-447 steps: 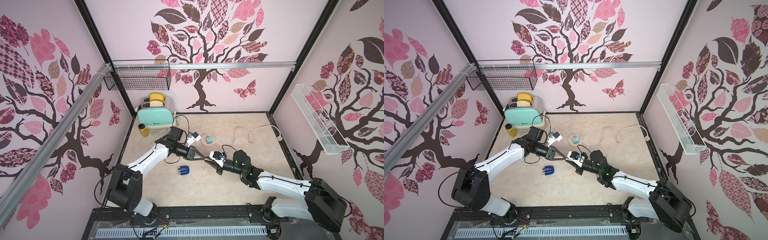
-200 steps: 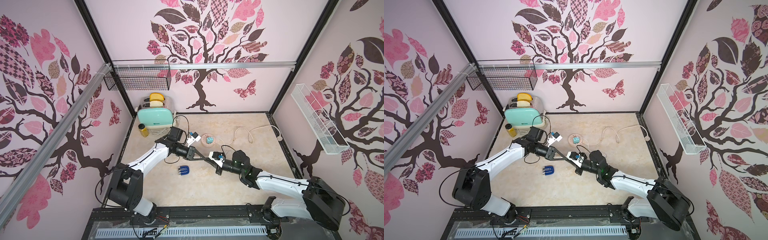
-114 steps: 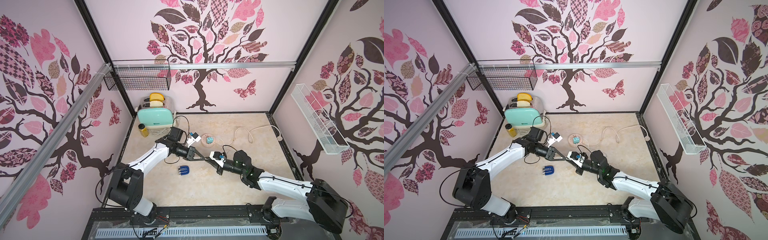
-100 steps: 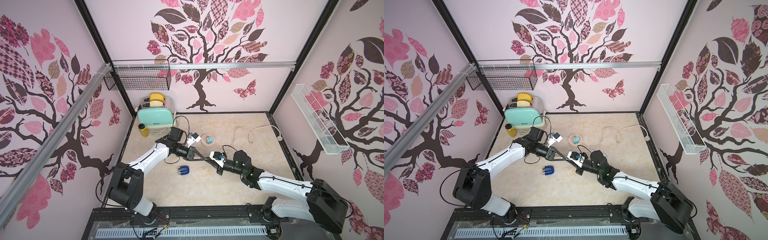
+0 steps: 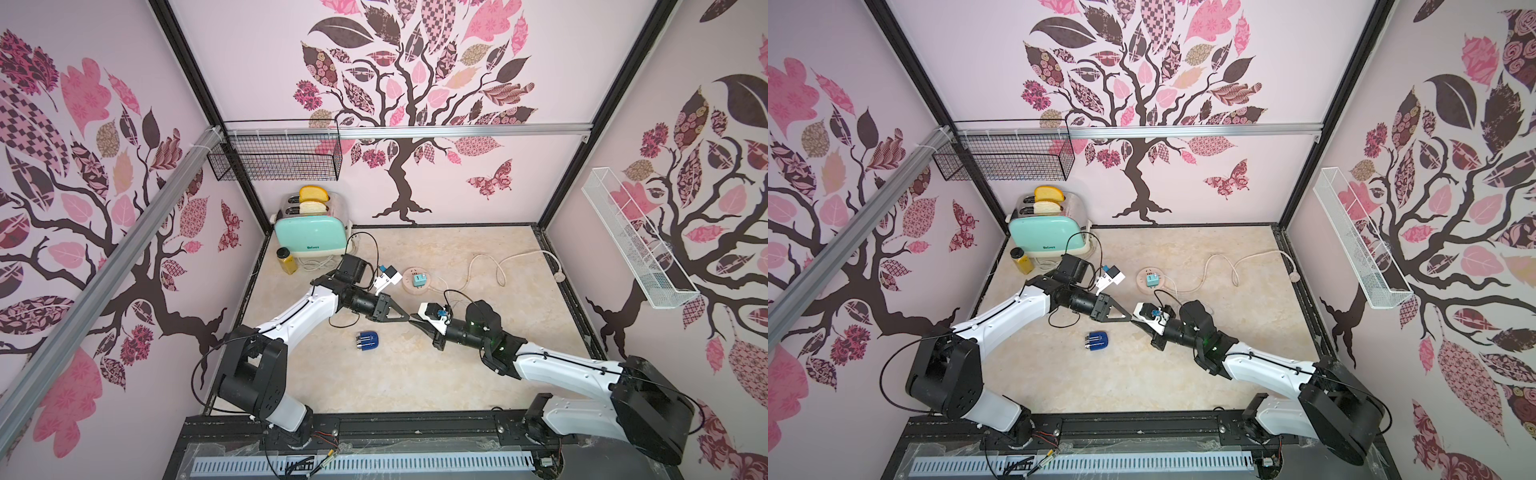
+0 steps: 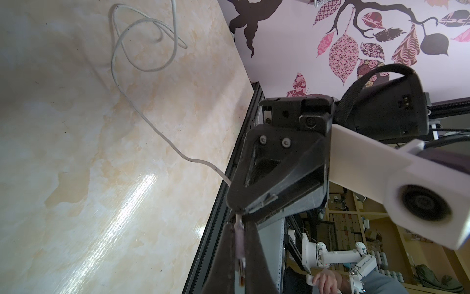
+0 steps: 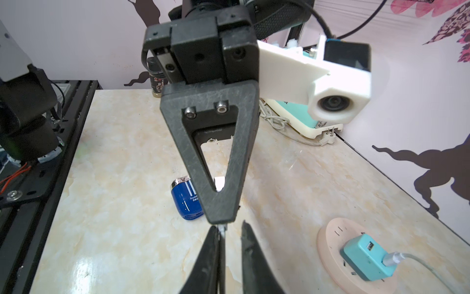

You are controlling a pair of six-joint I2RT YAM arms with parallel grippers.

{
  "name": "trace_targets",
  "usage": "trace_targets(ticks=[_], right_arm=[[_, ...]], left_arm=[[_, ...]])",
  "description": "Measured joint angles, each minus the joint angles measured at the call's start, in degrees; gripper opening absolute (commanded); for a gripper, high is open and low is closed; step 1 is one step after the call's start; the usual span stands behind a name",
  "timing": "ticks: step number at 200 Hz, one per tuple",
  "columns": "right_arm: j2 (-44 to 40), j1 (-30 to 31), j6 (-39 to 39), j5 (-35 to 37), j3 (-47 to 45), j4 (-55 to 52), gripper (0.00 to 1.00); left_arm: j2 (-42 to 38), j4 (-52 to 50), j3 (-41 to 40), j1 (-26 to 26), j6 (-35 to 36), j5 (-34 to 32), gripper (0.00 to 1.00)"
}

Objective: Charge the electric shaver
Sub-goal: Pick up the charging cable from the center of the board.

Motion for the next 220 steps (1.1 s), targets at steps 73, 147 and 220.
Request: trace_targets(ticks=[73, 147, 220], right_arm=[[0.1, 0.0, 0.0, -0.5, 0.0, 0.0, 0.16], [0.2, 0.0, 0.1, 0.1, 0.0, 0.1, 0.21], [0.7, 0.0, 0.1, 0.2, 0.1, 0.0, 0.19]], left_arm=[[0.0, 0.0, 0.0, 0.0, 0.0, -0.1, 0.0], [0.0, 0.0, 0.0, 0.0, 0.0, 0.1, 0.0], [0.0, 0.0, 0.0, 0.0, -0.1, 0.1, 0.0]])
